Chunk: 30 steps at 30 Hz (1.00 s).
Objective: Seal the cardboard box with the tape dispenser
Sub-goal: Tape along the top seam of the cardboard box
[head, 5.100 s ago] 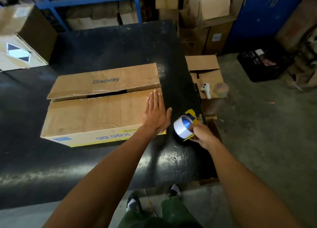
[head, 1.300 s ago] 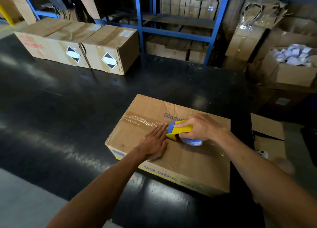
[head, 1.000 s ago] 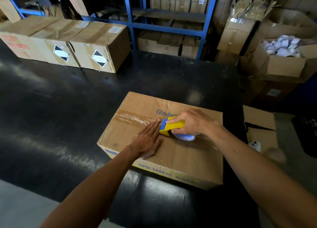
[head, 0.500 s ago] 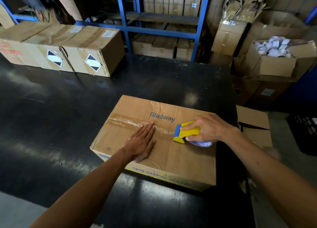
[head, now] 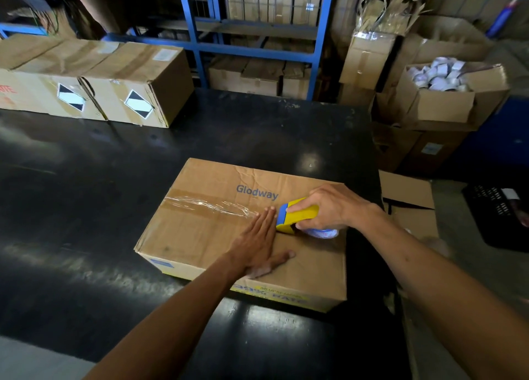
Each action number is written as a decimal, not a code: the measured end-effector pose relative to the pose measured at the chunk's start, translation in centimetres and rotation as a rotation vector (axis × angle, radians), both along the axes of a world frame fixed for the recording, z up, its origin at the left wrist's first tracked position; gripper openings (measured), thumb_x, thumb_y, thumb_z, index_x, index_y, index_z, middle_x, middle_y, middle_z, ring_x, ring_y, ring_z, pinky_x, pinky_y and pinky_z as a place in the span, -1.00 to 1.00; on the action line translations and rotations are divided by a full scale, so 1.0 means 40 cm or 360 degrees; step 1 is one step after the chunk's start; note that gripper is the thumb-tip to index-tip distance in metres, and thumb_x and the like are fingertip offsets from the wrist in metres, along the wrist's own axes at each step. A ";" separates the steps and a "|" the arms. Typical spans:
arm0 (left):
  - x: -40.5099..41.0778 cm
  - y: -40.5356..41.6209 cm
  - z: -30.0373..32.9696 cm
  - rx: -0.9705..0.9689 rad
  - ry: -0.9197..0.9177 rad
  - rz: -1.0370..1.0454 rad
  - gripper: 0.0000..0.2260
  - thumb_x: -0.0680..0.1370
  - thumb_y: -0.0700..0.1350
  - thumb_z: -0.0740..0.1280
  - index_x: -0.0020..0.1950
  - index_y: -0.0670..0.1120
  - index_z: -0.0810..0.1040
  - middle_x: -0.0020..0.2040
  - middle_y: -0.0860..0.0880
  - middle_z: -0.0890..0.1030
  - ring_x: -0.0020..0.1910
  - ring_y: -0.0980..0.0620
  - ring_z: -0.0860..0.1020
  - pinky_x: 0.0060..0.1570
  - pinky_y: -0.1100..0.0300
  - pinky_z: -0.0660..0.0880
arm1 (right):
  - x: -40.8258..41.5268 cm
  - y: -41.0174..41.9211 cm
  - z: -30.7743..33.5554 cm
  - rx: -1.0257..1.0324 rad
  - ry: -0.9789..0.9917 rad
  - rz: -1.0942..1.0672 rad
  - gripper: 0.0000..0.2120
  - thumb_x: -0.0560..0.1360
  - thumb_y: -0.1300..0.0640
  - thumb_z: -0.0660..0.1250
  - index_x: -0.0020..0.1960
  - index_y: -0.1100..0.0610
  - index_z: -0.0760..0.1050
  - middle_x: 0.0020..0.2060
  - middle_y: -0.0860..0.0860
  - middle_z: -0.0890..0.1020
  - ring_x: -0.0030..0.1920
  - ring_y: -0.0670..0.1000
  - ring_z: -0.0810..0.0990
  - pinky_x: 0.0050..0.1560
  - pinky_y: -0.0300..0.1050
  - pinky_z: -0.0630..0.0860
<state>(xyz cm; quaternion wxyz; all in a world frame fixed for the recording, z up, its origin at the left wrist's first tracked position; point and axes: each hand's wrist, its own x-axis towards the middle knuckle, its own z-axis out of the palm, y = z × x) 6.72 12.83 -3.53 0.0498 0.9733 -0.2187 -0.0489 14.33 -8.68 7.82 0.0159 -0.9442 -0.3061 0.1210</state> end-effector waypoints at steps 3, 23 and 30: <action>-0.001 0.003 -0.005 0.0031 -0.0006 0.0003 -0.06 0.50 0.47 -0.23 0.59 -0.24 -0.16 0.61 -0.19 -0.13 0.59 -0.06 -0.19 0.56 0.01 -0.13 | -0.005 -0.010 0.005 0.0015 0.0055 0.0015 -0.44 0.30 -0.52 0.20 0.27 -0.41 0.44 -0.05 -0.11 0.60 -0.01 0.01 0.54 -0.01 0.01 0.51; -0.034 -0.299 0.021 -0.0226 0.0145 0.0112 0.21 0.30 0.65 -0.04 0.57 -0.23 -0.29 0.55 -0.18 -0.32 0.55 -0.11 -0.33 0.54 -0.06 -0.25 | -0.058 -0.246 0.053 -0.0139 0.0012 -0.0065 -0.51 0.42 -0.43 0.23 0.32 -0.37 0.43 -0.19 -0.14 0.41 -0.14 -0.06 0.42 -0.22 -0.13 0.26; -0.037 -0.296 0.015 -0.0125 0.0052 0.0119 0.21 0.27 0.66 -0.06 0.55 -0.22 -0.32 0.59 -0.21 -0.23 0.57 -0.12 -0.29 0.55 -0.06 -0.18 | -0.062 -0.259 0.046 -0.0094 0.0066 -0.0117 -0.51 0.44 -0.41 0.25 0.34 -0.34 0.43 -0.08 -0.08 0.47 -0.06 -0.03 0.46 -0.15 -0.11 0.36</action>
